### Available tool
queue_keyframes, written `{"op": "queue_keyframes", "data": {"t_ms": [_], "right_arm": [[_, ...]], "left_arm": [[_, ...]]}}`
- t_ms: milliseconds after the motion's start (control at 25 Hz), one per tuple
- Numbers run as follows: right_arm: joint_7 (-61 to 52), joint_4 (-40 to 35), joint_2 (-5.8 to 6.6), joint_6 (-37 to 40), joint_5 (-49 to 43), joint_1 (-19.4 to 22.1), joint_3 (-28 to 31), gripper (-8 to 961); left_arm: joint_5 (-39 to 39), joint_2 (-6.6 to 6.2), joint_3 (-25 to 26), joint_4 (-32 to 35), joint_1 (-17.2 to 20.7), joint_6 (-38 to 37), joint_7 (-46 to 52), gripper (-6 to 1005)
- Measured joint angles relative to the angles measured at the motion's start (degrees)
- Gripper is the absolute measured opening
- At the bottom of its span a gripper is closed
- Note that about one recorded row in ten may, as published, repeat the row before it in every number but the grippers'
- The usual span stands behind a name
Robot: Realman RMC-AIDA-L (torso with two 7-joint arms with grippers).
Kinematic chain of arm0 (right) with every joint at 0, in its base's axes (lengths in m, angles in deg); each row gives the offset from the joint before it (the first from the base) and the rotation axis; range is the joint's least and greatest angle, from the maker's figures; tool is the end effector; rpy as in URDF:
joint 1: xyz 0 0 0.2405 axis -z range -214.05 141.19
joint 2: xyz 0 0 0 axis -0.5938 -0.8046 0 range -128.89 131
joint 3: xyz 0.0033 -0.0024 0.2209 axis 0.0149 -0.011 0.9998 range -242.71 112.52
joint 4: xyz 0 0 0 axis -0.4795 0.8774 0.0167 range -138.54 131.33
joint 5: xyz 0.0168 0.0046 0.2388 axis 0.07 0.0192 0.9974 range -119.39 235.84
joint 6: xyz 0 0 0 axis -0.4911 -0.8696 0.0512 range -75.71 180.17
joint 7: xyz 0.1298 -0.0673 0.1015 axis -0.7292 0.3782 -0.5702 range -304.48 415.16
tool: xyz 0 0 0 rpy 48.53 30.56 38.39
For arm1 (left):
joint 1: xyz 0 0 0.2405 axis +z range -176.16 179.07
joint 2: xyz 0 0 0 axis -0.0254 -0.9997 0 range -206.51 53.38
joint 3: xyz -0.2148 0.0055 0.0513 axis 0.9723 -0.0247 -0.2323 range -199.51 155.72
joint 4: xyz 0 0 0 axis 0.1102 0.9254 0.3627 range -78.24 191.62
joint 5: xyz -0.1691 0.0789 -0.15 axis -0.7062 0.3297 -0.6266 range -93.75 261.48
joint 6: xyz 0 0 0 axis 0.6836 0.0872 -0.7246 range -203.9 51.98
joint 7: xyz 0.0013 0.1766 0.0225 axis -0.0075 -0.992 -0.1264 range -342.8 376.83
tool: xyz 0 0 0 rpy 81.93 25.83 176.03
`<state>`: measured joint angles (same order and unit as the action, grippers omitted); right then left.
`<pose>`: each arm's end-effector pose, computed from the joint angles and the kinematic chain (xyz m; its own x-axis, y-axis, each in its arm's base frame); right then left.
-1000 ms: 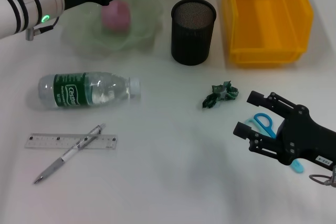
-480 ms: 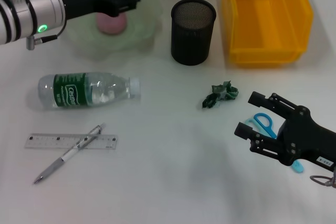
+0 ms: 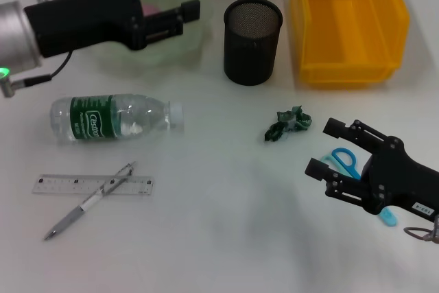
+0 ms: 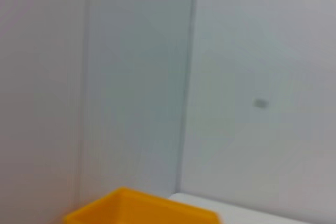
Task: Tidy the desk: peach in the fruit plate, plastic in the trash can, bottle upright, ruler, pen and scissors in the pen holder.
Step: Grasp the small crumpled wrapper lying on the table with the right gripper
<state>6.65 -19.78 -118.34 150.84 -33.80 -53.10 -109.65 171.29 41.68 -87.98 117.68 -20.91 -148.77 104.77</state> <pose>0.2695 0.2506 -0.0436 0.5873 -0.1676 -0.7918 -0.4822 -0.8582 -0.1760 -0.1515 0.3930 0.0278 0.7848 0.1088 0.6102 0.3788 -0.8634 -0.3333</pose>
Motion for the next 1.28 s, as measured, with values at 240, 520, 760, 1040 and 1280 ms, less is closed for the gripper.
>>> {"op": "queue_keyframes", "data": {"t_ms": [240,520,760,1040,1280], "right_arm": [[0.0,-0.1,0.08,-0.1,0.0,-0.4,0.0,817],[-0.1,-0.3,0.16,0.0,0.0,-0.8,0.0,817],[-0.1,-0.5,0.22,-0.1,0.0,-0.9,-0.2,817],[-0.3,-0.3,0.23,-0.2,-0.1,-1.3,0.0,818],[-0.4,-0.3,0.22,-0.1,-0.1,-0.8,0.0,818]], "left_arm": [[-0.2,-0.27,5.1,-2.2,2.2,-15.3,-5.3,652],[5.4,-0.92,5.5,-8.4,3.9,-27.5,-13.5,650],[7.1,-0.92,5.8,-9.5,4.6,-28.0,-13.7,649],[7.3,-0.92,5.9,-9.6,5.2,-27.9,-14.1,650],[7.7,-0.68,5.9,-9.6,4.8,-27.9,-14.2,651]]}}
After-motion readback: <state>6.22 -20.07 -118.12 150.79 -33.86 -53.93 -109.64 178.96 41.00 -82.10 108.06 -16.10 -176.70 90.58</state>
